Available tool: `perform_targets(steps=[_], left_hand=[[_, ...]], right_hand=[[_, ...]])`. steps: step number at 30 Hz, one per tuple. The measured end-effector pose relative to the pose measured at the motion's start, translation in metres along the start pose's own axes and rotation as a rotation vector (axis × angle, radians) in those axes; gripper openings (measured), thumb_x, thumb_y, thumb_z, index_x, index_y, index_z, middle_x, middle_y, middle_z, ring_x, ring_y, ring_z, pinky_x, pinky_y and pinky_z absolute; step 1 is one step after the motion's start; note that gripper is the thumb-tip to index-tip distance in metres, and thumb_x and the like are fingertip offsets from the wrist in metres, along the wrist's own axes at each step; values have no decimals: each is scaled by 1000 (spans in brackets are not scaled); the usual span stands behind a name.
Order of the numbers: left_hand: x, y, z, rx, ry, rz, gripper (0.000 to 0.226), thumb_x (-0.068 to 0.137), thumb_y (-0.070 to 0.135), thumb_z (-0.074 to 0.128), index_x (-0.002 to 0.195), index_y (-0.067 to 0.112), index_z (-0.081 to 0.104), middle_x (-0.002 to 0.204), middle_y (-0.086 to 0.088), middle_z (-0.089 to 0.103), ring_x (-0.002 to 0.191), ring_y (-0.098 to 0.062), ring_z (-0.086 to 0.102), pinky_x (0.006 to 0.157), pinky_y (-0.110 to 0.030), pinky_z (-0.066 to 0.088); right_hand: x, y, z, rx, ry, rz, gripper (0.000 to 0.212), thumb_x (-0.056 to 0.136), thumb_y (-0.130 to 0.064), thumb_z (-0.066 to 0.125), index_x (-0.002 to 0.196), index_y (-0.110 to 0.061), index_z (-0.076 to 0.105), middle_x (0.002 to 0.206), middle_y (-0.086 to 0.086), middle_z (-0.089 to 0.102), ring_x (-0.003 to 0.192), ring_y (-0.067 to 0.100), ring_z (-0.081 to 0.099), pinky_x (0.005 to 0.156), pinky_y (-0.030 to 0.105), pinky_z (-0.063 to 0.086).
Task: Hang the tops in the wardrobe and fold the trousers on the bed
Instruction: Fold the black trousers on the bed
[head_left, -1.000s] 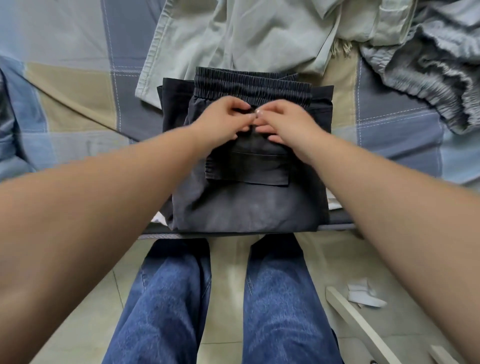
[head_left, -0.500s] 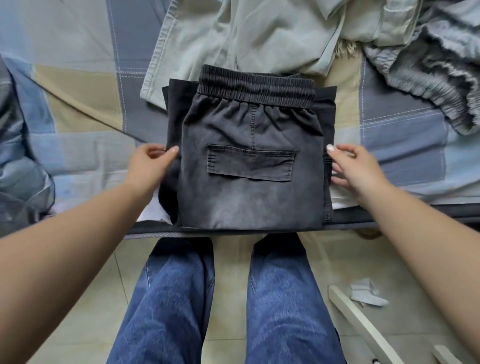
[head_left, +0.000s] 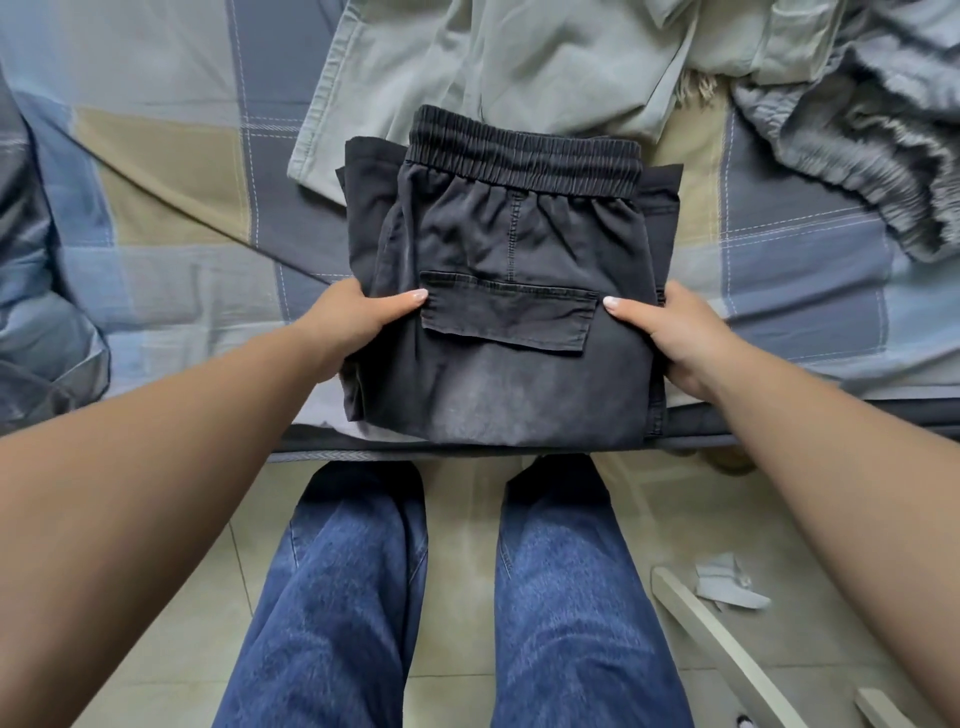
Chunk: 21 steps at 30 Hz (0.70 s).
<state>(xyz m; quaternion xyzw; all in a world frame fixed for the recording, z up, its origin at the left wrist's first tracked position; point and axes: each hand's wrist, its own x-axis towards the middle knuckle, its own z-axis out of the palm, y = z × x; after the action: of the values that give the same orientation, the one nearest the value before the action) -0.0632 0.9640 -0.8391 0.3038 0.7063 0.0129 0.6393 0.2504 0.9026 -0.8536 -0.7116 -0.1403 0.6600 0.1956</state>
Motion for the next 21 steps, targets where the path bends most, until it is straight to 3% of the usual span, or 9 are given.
perform_targets(steps=[5, 9, 11, 13, 17, 21], left_hand=[[-22, 1, -12, -64, -8, 52, 37, 78, 44, 75, 109, 26, 65, 107, 5, 73, 102, -16, 67, 88, -38, 52], [-59, 19, -22, -51, -19, 83, 32, 72, 50, 73, 100, 35, 70, 105, 1, 73, 105, -26, 66, 95, -59, 46], [-81, 34, -26, -48, -17, 103, 31, 69, 53, 72, 96, 37, 71, 105, -1, 73, 106, -29, 65, 96, -62, 41], [-109, 52, -26, -57, -21, 144, 37, 71, 50, 74, 102, 31, 69, 105, -1, 73, 104, -28, 66, 96, -60, 44], [-170, 88, -18, -137, -93, 240, 45, 71, 44, 74, 110, 23, 66, 109, 1, 73, 105, -21, 67, 94, -41, 50], [-230, 121, -9, -139, -211, 345, 42, 70, 41, 72, 107, 22, 68, 108, 0, 73, 99, -15, 69, 82, -32, 54]], right_hand=[[-22, -5, -1, 69, -11, -51, 23, 82, -19, 73, 101, -23, 62, 105, -2, 71, 96, 13, 68, 77, 28, 54], [-58, -24, -12, 97, -24, -84, 19, 85, -17, 69, 101, -24, 62, 105, -2, 71, 94, 13, 68, 77, 29, 54], [-83, -39, -21, 107, -28, -104, 19, 86, -17, 68, 103, -23, 62, 106, -1, 71, 94, 14, 68, 79, 31, 54], [-116, -57, -33, 126, -34, -138, 20, 87, -15, 67, 105, -22, 62, 103, -2, 72, 92, 12, 69, 74, 27, 56], [-192, -90, -62, 125, 1, -227, 19, 88, -11, 65, 104, -19, 62, 96, -5, 73, 87, 9, 70, 66, 20, 54], [-277, -107, -83, 128, 41, -294, 22, 88, -12, 64, 107, -22, 61, 108, -3, 70, 98, 12, 67, 83, 27, 53]])
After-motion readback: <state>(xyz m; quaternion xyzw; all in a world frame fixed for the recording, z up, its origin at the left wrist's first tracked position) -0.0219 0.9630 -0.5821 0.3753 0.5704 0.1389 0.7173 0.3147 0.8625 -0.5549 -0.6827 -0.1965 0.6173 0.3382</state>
